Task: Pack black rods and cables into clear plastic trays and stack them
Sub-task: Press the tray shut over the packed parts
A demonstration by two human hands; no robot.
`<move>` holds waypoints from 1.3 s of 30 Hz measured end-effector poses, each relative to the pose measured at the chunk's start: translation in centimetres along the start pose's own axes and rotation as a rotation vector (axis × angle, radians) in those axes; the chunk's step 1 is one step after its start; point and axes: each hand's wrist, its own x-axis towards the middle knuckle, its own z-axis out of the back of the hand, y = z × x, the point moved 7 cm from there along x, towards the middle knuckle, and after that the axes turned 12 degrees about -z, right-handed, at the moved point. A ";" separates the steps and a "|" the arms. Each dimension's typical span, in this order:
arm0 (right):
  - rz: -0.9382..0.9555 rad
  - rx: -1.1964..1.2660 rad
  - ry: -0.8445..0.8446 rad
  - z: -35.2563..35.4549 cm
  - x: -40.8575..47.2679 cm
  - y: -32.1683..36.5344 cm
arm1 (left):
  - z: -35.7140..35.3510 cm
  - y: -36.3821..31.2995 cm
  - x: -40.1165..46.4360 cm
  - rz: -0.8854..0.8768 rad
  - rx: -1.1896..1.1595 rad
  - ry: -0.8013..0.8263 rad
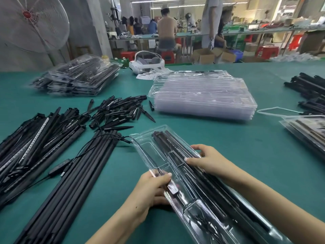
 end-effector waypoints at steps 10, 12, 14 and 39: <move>0.017 0.036 -0.023 -0.2 -0.2 0.1 | 0.4 0.6 0.0 -0.004 0.073 -0.078; 0.017 0.034 -0.030 -0.3 -0.3 0.1 | 0.2 0.5 0.0 -0.006 0.058 -0.111; 0.018 0.018 -0.046 -0.4 -0.4 0.2 | 0.3 0.5 0.1 0.003 0.035 -0.148; 0.069 -0.032 -0.097 -0.1 -1.4 0.6 | 0.3 1.1 0.4 0.067 0.010 -0.125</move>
